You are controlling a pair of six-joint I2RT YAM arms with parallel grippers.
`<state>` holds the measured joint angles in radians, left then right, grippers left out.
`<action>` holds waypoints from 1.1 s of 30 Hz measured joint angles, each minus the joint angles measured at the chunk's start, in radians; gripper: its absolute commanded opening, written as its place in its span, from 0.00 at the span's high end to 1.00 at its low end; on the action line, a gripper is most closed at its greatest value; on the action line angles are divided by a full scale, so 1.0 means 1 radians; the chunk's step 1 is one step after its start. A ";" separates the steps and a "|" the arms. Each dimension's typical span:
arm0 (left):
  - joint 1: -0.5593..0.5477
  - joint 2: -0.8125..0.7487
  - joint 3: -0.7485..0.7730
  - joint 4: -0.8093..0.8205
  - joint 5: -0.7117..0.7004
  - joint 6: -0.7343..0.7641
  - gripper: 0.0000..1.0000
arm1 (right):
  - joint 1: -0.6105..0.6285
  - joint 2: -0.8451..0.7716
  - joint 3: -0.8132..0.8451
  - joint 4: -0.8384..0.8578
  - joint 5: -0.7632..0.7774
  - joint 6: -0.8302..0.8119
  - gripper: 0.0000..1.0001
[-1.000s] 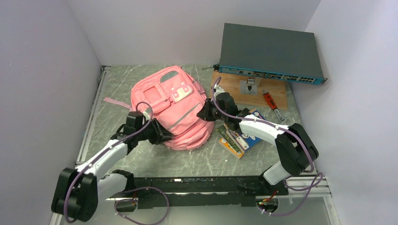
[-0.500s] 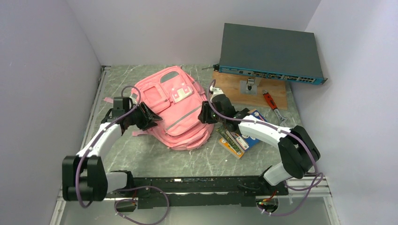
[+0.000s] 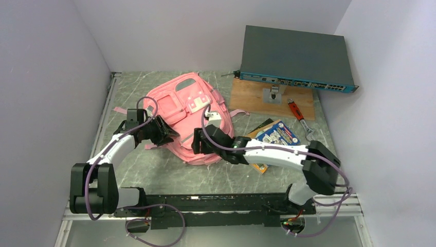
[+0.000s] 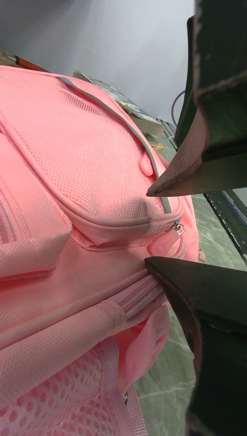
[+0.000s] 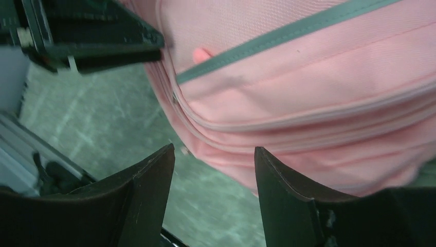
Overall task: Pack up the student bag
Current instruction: Zip the student bag at the center of the board.
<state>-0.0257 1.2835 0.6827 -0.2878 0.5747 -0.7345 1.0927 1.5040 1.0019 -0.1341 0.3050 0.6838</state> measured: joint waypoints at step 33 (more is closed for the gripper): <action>-0.004 -0.448 0.260 -0.463 -0.426 0.262 0.04 | 0.183 0.546 0.488 -0.258 0.474 0.940 0.64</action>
<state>-0.0296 0.8356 0.9428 -0.7513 0.1490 -0.4721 1.2755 2.0495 1.4895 -0.3920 0.7792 1.6238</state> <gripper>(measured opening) 0.966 0.363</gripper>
